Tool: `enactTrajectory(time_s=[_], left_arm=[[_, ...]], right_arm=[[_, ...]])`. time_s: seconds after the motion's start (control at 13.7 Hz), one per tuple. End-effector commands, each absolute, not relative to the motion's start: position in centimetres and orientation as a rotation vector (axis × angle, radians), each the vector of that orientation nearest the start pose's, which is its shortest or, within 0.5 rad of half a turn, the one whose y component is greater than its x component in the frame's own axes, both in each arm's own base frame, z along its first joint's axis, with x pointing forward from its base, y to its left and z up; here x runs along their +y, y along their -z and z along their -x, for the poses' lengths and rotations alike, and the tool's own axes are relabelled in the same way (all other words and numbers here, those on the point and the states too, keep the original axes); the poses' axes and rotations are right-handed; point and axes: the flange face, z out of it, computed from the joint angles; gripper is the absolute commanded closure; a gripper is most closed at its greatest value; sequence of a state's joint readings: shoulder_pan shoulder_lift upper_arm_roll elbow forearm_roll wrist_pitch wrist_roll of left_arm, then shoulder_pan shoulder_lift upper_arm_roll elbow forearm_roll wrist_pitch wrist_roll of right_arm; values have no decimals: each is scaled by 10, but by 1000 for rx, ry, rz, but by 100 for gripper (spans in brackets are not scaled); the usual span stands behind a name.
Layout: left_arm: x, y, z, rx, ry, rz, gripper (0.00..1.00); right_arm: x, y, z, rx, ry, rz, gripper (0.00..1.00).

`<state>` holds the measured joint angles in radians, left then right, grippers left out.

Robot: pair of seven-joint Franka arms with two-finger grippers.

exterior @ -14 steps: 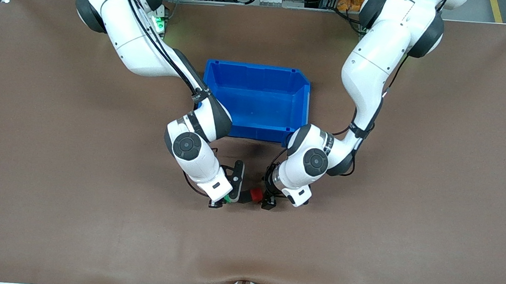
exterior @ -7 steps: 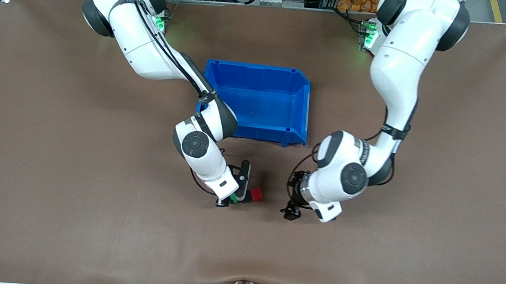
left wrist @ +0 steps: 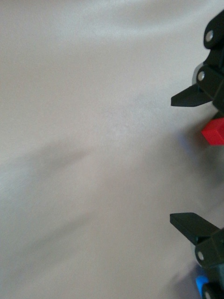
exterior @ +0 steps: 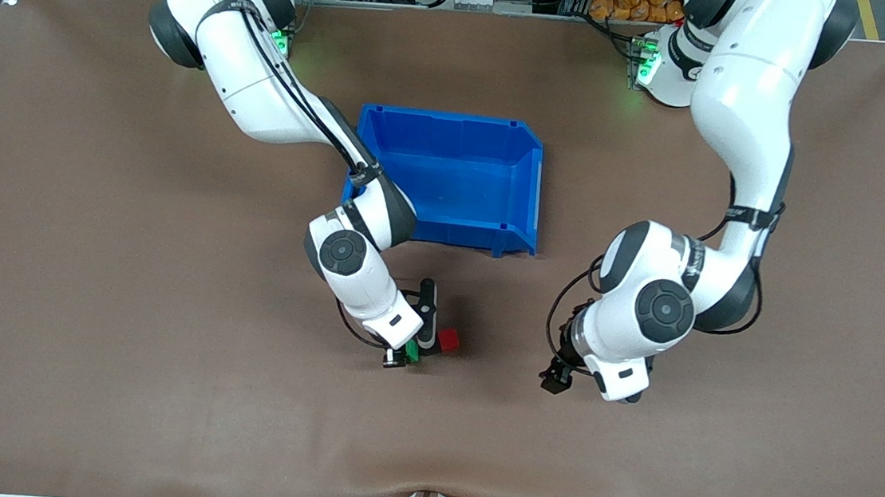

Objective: Attach green and red cubes to black cube
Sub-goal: 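Open the left gripper and lift it away from the red cube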

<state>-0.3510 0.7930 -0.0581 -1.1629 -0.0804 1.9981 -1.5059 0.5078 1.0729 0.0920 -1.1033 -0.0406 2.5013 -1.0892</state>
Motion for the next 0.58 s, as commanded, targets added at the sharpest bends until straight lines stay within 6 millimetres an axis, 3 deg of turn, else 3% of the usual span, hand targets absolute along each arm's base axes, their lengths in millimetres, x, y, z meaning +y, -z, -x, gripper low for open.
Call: enactTrajectory(time_s=[0.0,0.07,0.15,0.51], left_arm=[[-270,-354,-698,-1639,-128,2742,0],[-259,-361,-697,-1556,-151,2765,0],[-242,-368,-696,-1428,-185,2812,0],[-152,-442,-704,-1050,-92,2990,0]], right_arm=[[439,-183,-669,2275,-499,-2047,94],[439,-182,-669,2275,-497,-2047,56],[438,-180,-669,2273,-493,-2061,1],[437,-179,-666,2287,-446,-2082,0]])
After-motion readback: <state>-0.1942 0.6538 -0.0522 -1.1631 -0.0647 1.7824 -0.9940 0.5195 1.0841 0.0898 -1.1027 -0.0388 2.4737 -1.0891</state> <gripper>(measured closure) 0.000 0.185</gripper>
